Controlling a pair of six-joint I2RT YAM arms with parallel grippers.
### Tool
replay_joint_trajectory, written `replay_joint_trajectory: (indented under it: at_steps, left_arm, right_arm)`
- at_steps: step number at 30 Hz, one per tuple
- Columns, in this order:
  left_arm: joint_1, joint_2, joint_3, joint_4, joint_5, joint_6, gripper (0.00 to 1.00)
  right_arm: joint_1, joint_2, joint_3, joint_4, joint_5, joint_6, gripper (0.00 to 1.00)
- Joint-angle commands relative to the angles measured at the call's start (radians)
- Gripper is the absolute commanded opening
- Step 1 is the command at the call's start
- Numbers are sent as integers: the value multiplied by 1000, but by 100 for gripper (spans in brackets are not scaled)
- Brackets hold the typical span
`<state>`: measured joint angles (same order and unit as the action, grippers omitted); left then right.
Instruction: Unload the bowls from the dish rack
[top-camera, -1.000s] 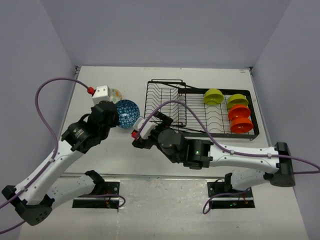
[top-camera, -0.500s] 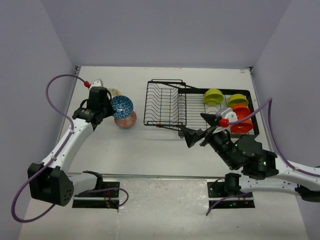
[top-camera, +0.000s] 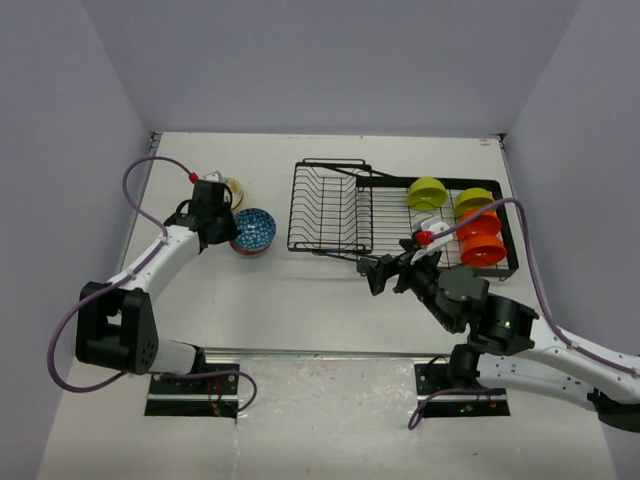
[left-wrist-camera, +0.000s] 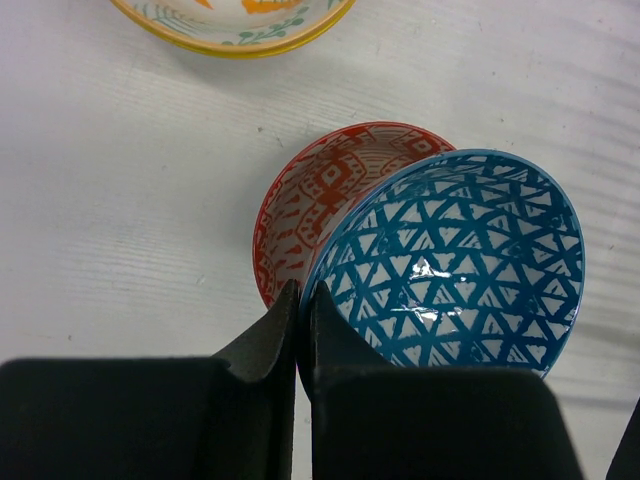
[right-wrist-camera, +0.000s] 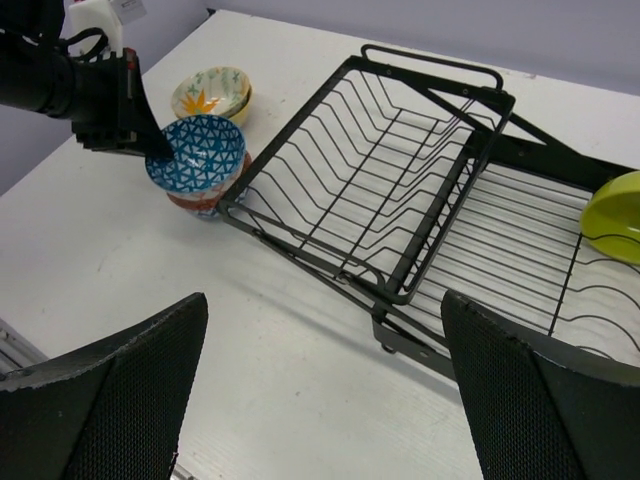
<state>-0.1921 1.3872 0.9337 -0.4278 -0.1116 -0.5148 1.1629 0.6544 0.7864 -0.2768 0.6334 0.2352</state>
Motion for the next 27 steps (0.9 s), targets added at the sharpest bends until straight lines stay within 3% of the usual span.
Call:
replay_joint_trajectory:
  at_steps: [1,20,21,25,27]
  left_arm:
    - [8,16,-1,118,30,6,0]
    - [8,72,-44,162,-7,-37,1]
    - [10,69,-45,162,-7,-37,10]
    - [10,14,-58,166,-13,-39,22]
    - [10,-10,-55,150,-13,-36,41]
  right_arm:
    - [-11,21,-12,16,-52,32,99]
    - [-54,10,-59,47,-135,32,99]
    - [-54,14,-58,48,-136,30,99]
    - [-55,28,-56,48,-147,21,99]
    - [-61,25,-65,57,-152,23,99]
